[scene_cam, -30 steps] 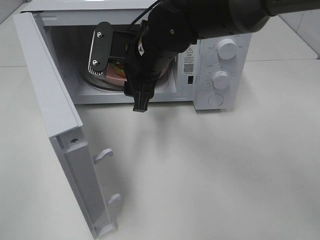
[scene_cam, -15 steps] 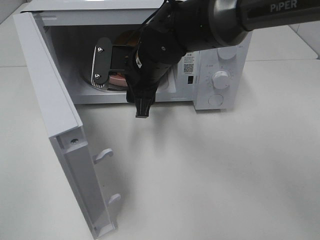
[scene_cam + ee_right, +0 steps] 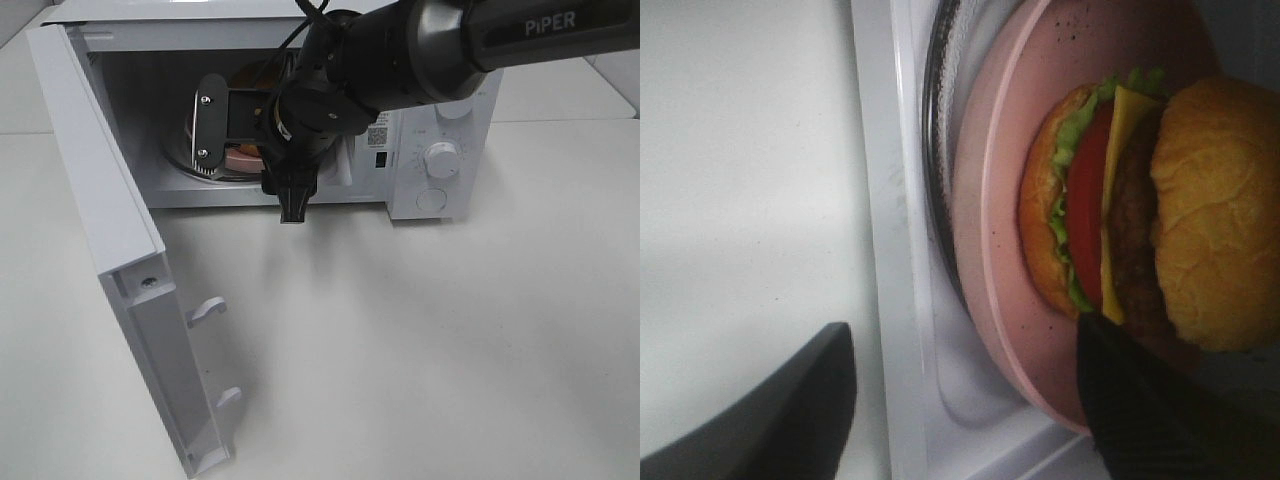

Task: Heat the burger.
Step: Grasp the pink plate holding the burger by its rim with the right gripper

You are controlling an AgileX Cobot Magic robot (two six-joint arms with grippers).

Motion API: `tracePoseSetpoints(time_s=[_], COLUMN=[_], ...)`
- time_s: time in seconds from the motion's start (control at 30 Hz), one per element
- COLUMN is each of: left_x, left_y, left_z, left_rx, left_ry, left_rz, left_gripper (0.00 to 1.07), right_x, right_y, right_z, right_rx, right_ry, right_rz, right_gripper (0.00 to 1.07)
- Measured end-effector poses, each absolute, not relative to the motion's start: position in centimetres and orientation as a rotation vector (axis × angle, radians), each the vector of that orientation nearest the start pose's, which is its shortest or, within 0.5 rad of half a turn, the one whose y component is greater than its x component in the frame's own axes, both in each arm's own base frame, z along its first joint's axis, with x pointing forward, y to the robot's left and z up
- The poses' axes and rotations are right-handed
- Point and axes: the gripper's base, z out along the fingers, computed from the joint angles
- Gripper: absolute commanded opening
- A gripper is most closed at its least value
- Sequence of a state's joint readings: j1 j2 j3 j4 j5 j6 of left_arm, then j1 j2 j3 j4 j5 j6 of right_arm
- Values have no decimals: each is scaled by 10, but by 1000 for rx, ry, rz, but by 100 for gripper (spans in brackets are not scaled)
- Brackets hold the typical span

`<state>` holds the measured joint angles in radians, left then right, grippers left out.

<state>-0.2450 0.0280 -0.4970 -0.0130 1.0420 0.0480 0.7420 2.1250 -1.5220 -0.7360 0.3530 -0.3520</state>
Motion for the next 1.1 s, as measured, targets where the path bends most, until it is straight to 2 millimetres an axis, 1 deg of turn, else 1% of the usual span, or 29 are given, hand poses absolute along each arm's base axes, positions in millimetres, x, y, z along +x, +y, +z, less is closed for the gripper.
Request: tracePoseSetpoints(time_s=[0.27, 0.47, 0.67, 0.87, 0.9, 0.93, 1.0, 1.03, 1.07, 1.1], left_x=[0, -4, -5, -5, -5, -5, -5, -5, -5, -5], left_y=[-1, 0, 0, 0, 0, 0, 0, 0, 0, 0], left_z=[278, 278, 278, 278, 278, 278, 278, 278, 278, 278], left_rx=[301, 297, 296, 296, 296, 296, 296, 296, 296, 296], left_ry=[2037, 2010, 2005, 2005, 2005, 2005, 2005, 2005, 2005, 2005], left_rz=[-138, -140, -140, -140, -140, -140, -140, -140, -140, -140], left_gripper=[0, 0, 0, 0, 0, 0, 0, 0, 0, 0], right_x=[364, 372, 374, 375, 376, 376, 376, 376, 377, 377], right_y=[306, 313, 315, 317, 317, 317, 319, 319, 319, 319], right_z=[176, 176, 178, 172, 167, 167, 159, 159, 151, 151], right_rx=[-1778, -1743, -1731, -1740, -1747, -1747, -1759, -1759, -1770, -1770], right_ry=[1532, 1543, 1537, 1536, 1539, 1539, 1544, 1544, 1549, 1549], right_rz=[-424, -420, -420, -412, -411, -411, -406, -406, -403, -403], right_gripper=[64, 64, 64, 64, 64, 64, 64, 64, 64, 64])
